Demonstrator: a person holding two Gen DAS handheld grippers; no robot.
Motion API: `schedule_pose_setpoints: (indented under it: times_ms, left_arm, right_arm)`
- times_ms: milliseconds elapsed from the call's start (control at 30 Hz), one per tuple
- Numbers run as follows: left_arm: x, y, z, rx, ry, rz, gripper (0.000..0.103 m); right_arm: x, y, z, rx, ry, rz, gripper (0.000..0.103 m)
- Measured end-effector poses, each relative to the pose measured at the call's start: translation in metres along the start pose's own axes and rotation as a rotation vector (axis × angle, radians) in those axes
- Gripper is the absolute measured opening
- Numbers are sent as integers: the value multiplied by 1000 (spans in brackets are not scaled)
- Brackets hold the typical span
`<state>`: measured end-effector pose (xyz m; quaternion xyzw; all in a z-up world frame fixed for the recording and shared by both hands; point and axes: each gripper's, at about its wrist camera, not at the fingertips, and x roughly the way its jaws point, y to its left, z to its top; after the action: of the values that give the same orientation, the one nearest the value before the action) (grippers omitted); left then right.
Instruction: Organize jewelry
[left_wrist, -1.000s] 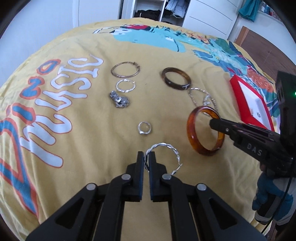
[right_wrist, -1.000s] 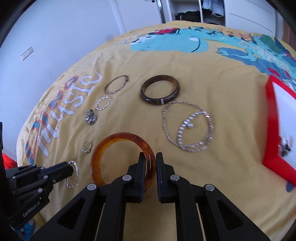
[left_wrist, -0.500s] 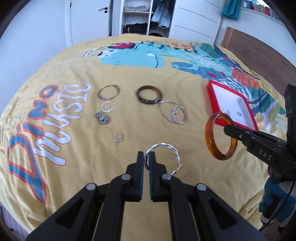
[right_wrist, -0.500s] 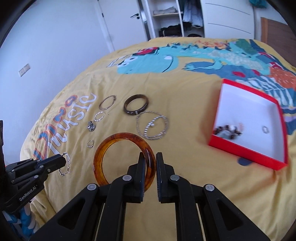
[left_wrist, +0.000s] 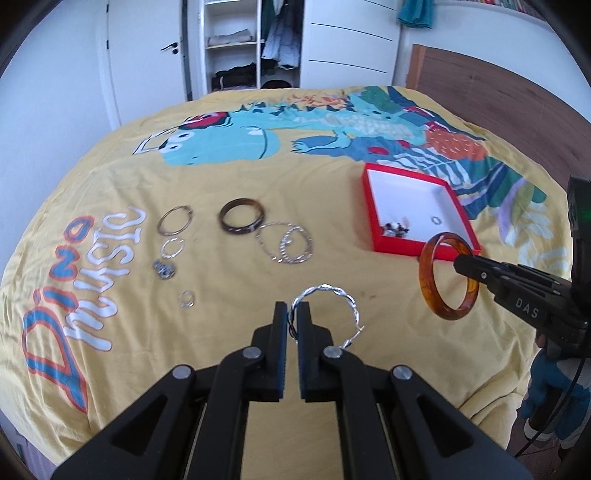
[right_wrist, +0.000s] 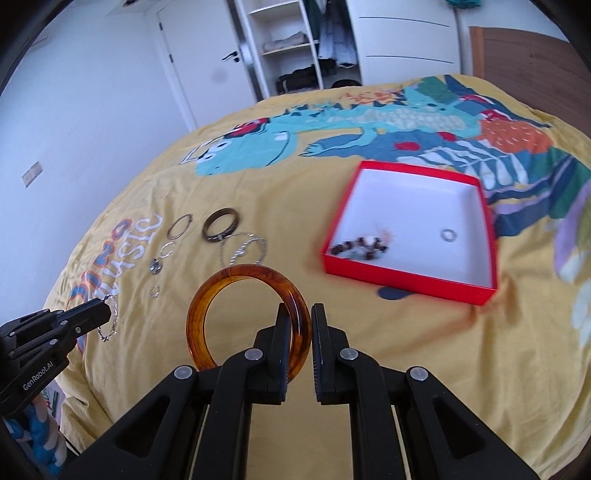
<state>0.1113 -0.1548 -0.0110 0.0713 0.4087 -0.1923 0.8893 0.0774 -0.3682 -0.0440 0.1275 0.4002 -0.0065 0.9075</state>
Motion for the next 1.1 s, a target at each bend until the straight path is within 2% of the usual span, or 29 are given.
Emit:
schedule_pose_setpoints:
  times_ms: [233,533,867,1100]
  left_arm:
    - [13,-29,14,49,9,-15,4]
    - [58,-82,53,133,9,-51,4]
    - [126,-147,111,242,-30,-92,4]
    - [170,-172,125,297,-22,-103,4]
  right_arm:
    - [-4,-37,7,43,-25,-32,10]
    - [9,-91,35,80,-56,-96,10]
    - [52,-154,81,71,-67,-173,10]
    - [92,-180,103,27,-45,-192,10]
